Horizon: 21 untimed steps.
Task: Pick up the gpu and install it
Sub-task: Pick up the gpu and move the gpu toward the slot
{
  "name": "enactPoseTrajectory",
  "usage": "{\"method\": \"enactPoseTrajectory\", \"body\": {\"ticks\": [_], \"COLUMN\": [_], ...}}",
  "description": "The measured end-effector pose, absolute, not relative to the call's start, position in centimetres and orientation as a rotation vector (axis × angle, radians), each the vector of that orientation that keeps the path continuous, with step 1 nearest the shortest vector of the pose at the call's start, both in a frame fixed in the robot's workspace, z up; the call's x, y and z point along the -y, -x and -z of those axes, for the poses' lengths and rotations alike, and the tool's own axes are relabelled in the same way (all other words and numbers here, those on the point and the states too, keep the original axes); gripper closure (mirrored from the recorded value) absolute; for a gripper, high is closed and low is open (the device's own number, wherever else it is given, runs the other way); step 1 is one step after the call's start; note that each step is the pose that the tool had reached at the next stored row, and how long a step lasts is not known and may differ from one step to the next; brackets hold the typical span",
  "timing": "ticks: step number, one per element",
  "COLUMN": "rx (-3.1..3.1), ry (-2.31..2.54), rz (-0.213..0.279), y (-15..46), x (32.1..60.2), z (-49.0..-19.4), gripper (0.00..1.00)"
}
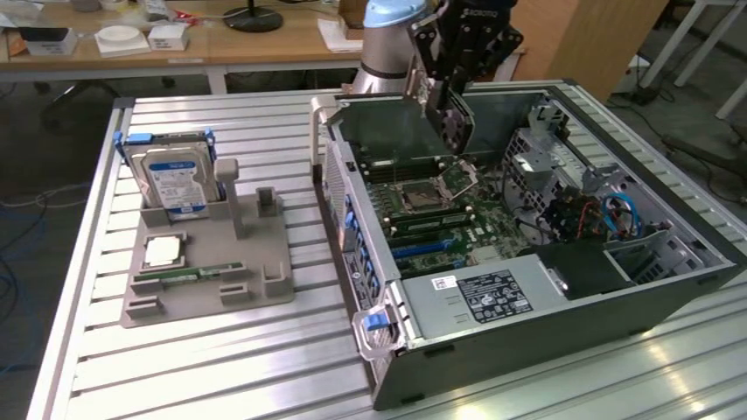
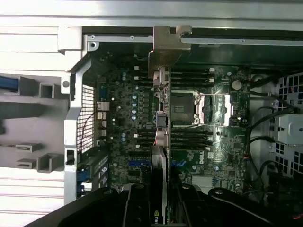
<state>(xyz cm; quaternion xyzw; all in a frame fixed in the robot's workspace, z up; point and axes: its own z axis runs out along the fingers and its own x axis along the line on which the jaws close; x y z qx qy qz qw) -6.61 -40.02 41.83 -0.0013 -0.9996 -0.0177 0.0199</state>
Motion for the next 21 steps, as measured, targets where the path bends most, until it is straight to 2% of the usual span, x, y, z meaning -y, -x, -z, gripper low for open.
{"method": "enactPoseTrajectory", "body": {"ticks": [21], "rx": [3.122], "ry": [0.003], "rz": [0.055], "y": [3.2], "x": [40.0], "z": [-41.8], "gripper": [0.74]}}
